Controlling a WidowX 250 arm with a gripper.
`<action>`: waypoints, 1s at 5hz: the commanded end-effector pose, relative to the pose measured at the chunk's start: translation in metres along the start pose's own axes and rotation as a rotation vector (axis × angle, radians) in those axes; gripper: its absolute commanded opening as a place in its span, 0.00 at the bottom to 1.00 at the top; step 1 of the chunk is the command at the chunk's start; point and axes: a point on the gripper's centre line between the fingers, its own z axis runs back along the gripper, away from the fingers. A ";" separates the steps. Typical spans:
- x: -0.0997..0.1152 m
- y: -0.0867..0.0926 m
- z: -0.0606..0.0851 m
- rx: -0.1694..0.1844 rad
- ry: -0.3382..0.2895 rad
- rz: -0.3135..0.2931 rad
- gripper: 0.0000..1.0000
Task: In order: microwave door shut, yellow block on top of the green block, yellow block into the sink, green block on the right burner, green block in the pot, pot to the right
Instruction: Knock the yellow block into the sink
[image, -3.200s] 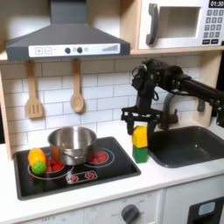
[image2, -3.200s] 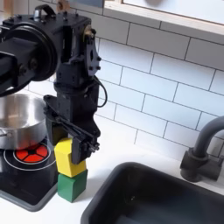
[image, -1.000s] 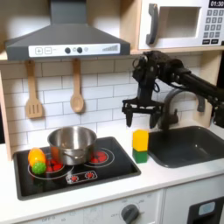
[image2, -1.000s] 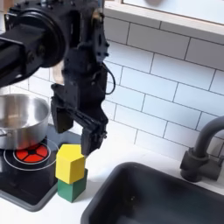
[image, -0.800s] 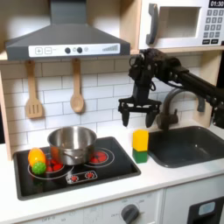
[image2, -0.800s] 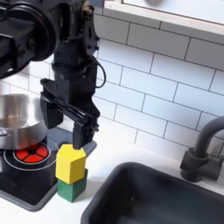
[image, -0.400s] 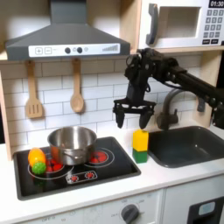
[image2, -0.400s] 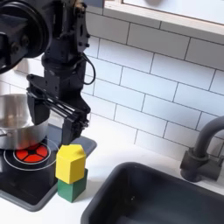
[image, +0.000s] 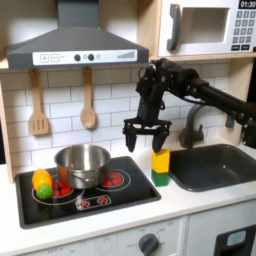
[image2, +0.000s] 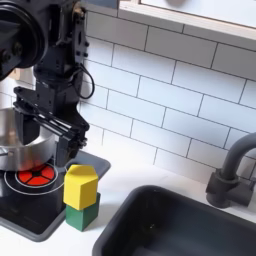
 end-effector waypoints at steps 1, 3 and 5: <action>-0.011 0.009 -0.019 -0.008 0.064 0.064 1.00; -0.007 0.006 -0.028 -0.030 0.078 0.081 1.00; -0.004 -0.011 -0.033 -0.068 0.087 0.007 1.00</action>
